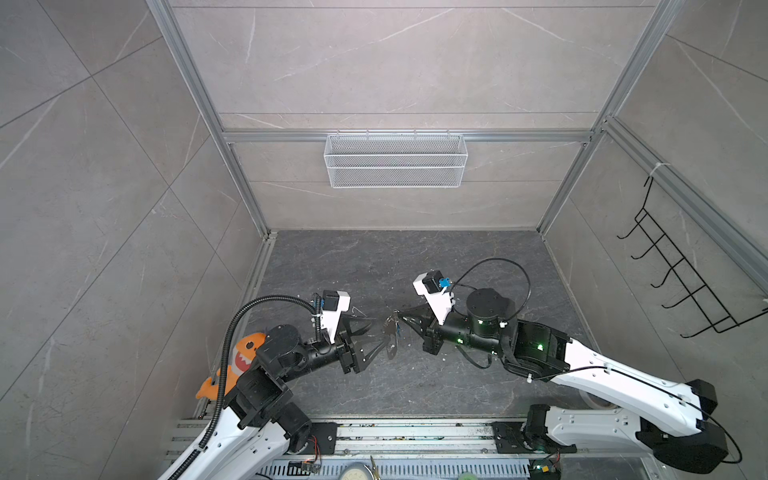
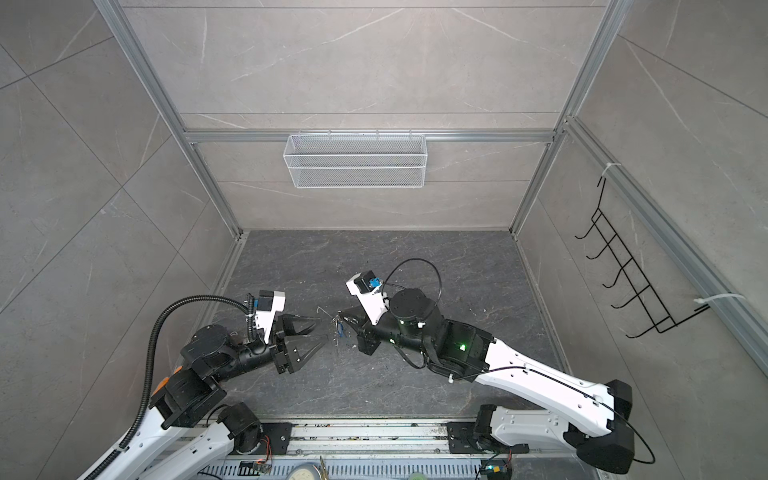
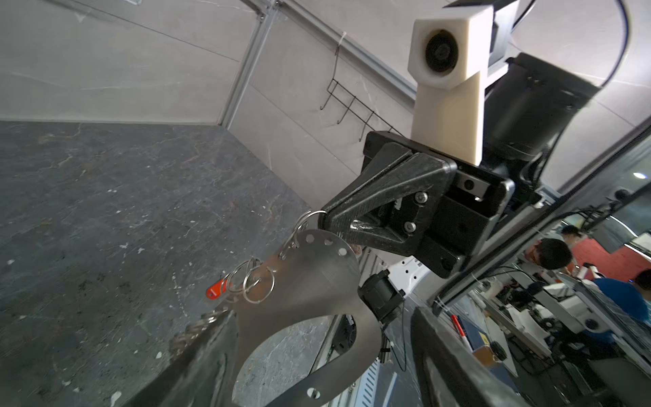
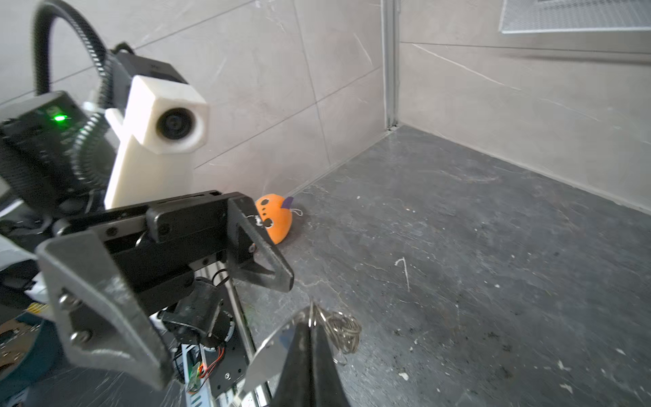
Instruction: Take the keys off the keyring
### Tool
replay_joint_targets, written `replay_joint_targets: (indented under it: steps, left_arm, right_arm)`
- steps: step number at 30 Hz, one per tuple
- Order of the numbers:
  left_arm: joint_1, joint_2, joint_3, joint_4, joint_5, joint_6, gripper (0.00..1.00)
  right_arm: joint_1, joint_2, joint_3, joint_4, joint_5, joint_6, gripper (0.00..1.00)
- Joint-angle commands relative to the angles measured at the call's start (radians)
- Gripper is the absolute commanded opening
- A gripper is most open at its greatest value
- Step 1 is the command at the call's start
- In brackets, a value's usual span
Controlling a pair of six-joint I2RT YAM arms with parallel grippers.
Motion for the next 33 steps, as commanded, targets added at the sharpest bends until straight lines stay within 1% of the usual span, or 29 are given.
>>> replay_joint_targets:
  steps: [1,4,7,11,14,16,17,20,22,26,29,30,33]
  left_arm:
    - [-0.024,0.002,0.046,-0.065,-0.093,0.053,0.77]
    - [-0.063,0.021,0.07,-0.123,-0.174,0.096,0.76]
    - [-0.125,0.048,0.084,-0.154,-0.255,0.142,0.75]
    - [-0.205,0.107,0.113,-0.185,-0.354,0.195,0.73]
    - [-0.229,0.151,0.146,-0.242,-0.449,0.208,0.64]
    - [-0.23,0.163,0.157,-0.261,-0.483,0.207,0.58]
    - [-0.229,0.164,0.156,-0.262,-0.493,0.207,0.57]
    - [-0.229,0.159,0.144,-0.246,-0.51,0.21,0.52]
    - [-0.229,0.153,0.14,-0.237,-0.525,0.212,0.43]
    - [-0.229,0.154,0.14,-0.229,-0.54,0.225,0.38]
    - [-0.229,0.151,0.137,-0.218,-0.554,0.231,0.28]
    - [-0.229,0.147,0.135,-0.215,-0.561,0.231,0.22]
    - [-0.229,0.134,0.129,-0.209,-0.565,0.239,0.16]
  right_arm:
    - [0.012,0.023,0.046,-0.028,0.129,0.036,0.0]
    - [0.016,0.044,0.056,-0.033,0.158,0.046,0.0]
    - [0.022,0.067,0.066,-0.038,0.18,0.055,0.0]
    - [0.026,0.098,0.086,-0.048,0.178,0.059,0.0]
    - [0.027,0.106,0.098,-0.06,0.173,0.058,0.0]
    - [0.027,0.106,0.105,-0.072,0.163,0.059,0.0]
    - [0.027,0.106,0.107,-0.076,0.158,0.059,0.0]
    - [0.027,0.109,0.114,-0.09,0.141,0.062,0.0]
    - [0.027,0.115,0.124,-0.108,0.126,0.065,0.0]
    - [0.026,0.126,0.144,-0.139,0.099,0.066,0.0]
    - [0.02,0.136,0.162,-0.167,0.065,0.073,0.0]
    - [0.014,0.139,0.168,-0.18,0.053,0.078,0.0]
    - [-0.009,0.141,0.177,-0.216,0.01,0.098,0.0]
